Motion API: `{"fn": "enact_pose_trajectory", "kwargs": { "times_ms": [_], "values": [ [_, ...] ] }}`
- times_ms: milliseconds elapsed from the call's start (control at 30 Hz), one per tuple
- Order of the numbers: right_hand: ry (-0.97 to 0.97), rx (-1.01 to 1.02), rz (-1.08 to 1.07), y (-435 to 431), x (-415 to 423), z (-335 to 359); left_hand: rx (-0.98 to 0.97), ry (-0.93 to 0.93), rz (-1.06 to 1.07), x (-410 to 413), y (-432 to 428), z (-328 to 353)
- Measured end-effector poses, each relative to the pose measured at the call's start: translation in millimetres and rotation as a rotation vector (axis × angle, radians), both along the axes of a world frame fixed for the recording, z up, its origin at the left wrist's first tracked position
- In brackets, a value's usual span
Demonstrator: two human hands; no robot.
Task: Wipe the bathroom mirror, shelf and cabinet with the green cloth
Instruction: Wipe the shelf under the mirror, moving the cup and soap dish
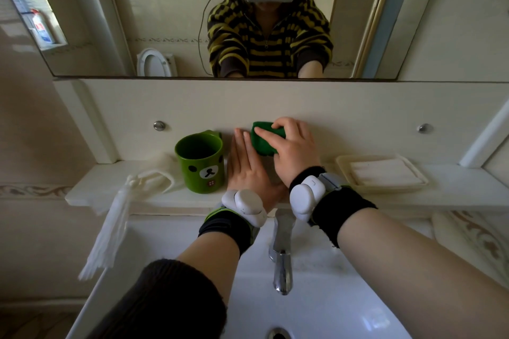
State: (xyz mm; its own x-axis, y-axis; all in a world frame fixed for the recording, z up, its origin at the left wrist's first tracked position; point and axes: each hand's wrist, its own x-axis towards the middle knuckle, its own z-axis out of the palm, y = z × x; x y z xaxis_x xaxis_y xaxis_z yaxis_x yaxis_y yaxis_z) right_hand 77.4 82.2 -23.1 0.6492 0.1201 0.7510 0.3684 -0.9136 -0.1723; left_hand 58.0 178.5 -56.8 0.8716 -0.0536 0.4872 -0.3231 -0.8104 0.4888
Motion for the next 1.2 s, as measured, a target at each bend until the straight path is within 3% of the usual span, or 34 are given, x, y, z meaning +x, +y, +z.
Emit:
{"fn": "enact_pose_trajectory", "kwargs": {
  "times_ms": [500,633,733,933,1200],
  "values": [
    [0.401,-0.086,0.031,-9.0,-5.8,-5.3,0.095,0.005,-0.026,-5.4,1.7,7.4],
    [0.347,-0.005,0.011,-16.7,-15.8,-1.4,0.025,0.037,-0.112,-14.2,0.8,17.8],
    [0.326,0.001,-0.022,-20.3,-21.0,2.5,0.095,-0.007,-0.16,-22.4,9.4,31.8],
    [0.248,0.053,-0.012,-13.2,-26.0,17.8,0.233,-0.15,0.072,-22.0,50.5,59.6],
    [0.068,0.059,-0.011,4.6,-20.4,54.5,0.292,0.14,0.245,3.8,102.5,72.6]
  ]
}}
